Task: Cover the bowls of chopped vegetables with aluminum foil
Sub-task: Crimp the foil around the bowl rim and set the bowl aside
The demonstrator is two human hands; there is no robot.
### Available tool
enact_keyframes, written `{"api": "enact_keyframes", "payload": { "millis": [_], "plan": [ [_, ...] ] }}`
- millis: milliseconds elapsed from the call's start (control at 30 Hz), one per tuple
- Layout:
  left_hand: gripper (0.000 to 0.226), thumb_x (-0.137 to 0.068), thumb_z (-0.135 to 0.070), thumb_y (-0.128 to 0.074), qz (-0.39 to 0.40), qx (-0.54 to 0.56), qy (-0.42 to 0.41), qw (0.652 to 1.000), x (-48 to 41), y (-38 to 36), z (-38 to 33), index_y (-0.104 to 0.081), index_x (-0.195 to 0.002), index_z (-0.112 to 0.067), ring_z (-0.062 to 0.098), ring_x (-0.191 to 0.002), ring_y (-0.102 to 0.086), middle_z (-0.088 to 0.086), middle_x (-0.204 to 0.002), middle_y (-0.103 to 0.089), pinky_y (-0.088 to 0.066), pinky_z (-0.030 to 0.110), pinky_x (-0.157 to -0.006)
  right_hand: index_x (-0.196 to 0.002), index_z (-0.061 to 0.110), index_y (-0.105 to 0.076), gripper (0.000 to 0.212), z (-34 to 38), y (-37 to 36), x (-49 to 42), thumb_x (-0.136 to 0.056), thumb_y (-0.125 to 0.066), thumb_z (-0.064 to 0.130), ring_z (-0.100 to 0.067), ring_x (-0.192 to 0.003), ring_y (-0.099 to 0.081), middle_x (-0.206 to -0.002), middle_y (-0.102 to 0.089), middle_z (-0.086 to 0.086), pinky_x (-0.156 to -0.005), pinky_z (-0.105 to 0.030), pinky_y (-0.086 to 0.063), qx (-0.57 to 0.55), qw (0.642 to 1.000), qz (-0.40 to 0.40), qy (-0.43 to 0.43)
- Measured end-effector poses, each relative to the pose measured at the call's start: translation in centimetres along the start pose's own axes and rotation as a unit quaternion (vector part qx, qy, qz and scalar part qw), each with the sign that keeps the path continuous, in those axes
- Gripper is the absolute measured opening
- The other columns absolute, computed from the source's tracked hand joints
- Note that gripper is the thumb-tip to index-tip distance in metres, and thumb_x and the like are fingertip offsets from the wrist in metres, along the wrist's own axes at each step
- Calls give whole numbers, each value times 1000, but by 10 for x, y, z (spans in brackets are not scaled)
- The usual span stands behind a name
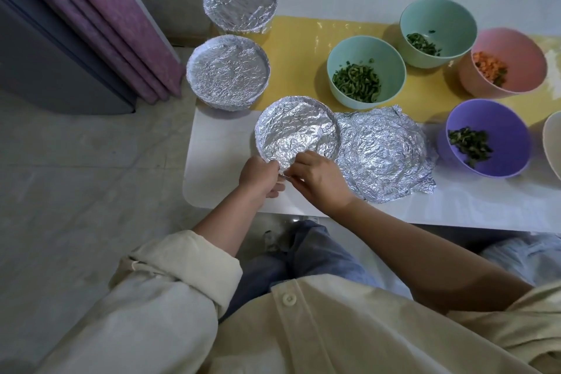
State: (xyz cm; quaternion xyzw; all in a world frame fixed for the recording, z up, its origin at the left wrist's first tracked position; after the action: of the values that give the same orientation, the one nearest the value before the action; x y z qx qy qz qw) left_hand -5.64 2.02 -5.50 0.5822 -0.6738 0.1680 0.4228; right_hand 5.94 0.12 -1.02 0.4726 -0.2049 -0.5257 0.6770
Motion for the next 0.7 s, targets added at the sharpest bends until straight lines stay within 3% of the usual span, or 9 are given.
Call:
{"api": "enact_keyframes", "payload": {
  "millis": [133,300,500,600,700],
  "plan": [
    [28,-94,-7,-40,-19,-3,-20,1000,-1,0,-4,-62,-110,-2,26,-68,-70,14,-80,-70,-60,41,-77,-73,7,-68,18,2,-1,-1,-87,-62,17,-27,-66,-57,-71,-58,-6,-53,-30,-42,1,1000,-4,3],
    [27,-94,-16,-45,7,0,-3,1000,3,0,0,-64,-111,-8,28,-84,-74,9,-89,-74,-59,39,-77,-75,5,-69,29,-1,2,0,-92,-52,22,-27,-68,-56,-73,-58,-6,-55,-31,-41,-22,1000,-4,16],
    [41,-90,-46,-56,13,17,40,999,2,7,9,-58,-104,-8,32,-88,-70,9,-94,-66,-58,42,-82,-81,7,-71,11,-22,9,7,-88,-64,12,-27,-76,-59,-83,-62,-7,-67,-39,-48,-56,997,43,40],
    [58,-78,-49,-53,-52,-17,-35,998,-7,17,2,-53,-123,-13,33,-106,-64,11,-117,-64,-56,49,-91,-99,14,-74,20,-32,15,15,-86,-66,28,-22,-89,-58,-94,-62,-4,-79,-37,-40,-25,998,42,35],
    [67,-74,-40,-44,-109,-20,-86,990,-22,24,2,-45,-139,-21,34,-119,-59,9,-135,-59,-51,54,-98,-110,14,-70,33,-41,33,29,-82,-73,31,-18,-89,-55,-95,-61,-4,-77,-34,-36,-25,998,-38,-54]
  ]
}}
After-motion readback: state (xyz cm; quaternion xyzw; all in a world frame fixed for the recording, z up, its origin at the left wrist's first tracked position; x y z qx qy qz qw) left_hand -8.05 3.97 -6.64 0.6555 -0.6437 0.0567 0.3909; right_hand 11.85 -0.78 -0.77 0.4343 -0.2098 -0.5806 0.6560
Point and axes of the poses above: each hand's wrist, its own x-axis away from the middle knuckle, its own y-axis out of the back of the hand, z = x × y, the point moved 7 cm from there along -x, towards the middle knuckle
